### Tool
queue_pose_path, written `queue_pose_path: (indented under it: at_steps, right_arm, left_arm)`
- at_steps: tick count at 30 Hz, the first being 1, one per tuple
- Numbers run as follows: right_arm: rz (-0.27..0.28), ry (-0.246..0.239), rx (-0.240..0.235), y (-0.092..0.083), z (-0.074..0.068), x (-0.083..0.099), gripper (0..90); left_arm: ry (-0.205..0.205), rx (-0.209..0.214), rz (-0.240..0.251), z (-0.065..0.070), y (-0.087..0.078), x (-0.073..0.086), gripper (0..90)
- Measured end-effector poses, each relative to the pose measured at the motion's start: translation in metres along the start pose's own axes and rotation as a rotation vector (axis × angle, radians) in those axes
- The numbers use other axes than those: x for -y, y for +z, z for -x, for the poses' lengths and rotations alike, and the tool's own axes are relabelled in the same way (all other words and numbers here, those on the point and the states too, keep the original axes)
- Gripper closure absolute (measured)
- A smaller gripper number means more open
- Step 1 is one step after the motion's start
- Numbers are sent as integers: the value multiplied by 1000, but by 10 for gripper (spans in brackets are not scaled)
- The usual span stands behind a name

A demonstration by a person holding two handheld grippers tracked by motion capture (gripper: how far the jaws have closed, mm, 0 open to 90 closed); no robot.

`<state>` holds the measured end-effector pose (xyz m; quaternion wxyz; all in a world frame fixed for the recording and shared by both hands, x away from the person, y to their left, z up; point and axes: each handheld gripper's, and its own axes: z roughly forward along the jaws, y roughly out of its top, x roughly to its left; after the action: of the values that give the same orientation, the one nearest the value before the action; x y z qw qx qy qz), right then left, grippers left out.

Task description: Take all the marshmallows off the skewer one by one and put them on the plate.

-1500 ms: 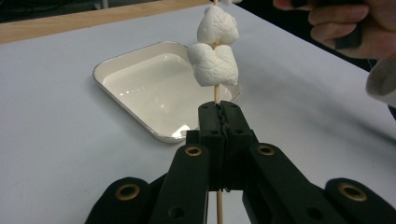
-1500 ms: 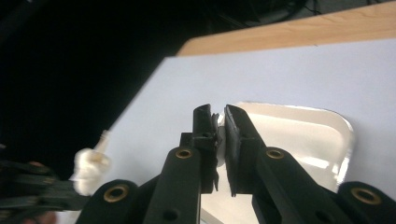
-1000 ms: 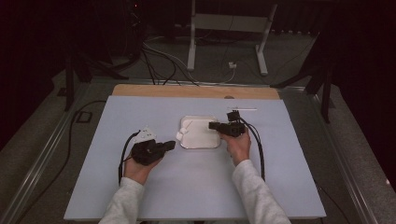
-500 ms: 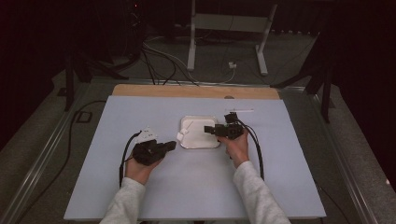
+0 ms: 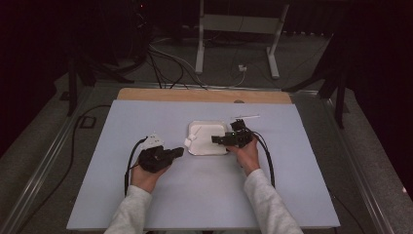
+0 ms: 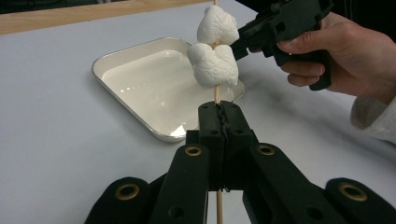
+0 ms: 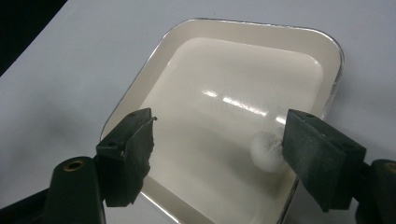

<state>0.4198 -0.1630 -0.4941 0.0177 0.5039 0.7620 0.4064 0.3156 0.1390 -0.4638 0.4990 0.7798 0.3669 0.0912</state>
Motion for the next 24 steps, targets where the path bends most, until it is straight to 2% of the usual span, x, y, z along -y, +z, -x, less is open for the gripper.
queue_pose_path:
  at_steps: [13,16,22,24]
  right_arm:
    - [0,-5,-18,-3,1,0,227]
    - [-10,-16,-1,-3,2,0,226]
    - [-26,-7,30,-3,7,1,225]
    - [-25,-7,26,-3,7,1,224]
  left_arm:
    - [0,3,0,1,0,0,900]
    - [1,2,0,1,0,0,900]
    - [1,5,-2,1,0,0,900]
    - [0,5,-2,1,0,0,900]
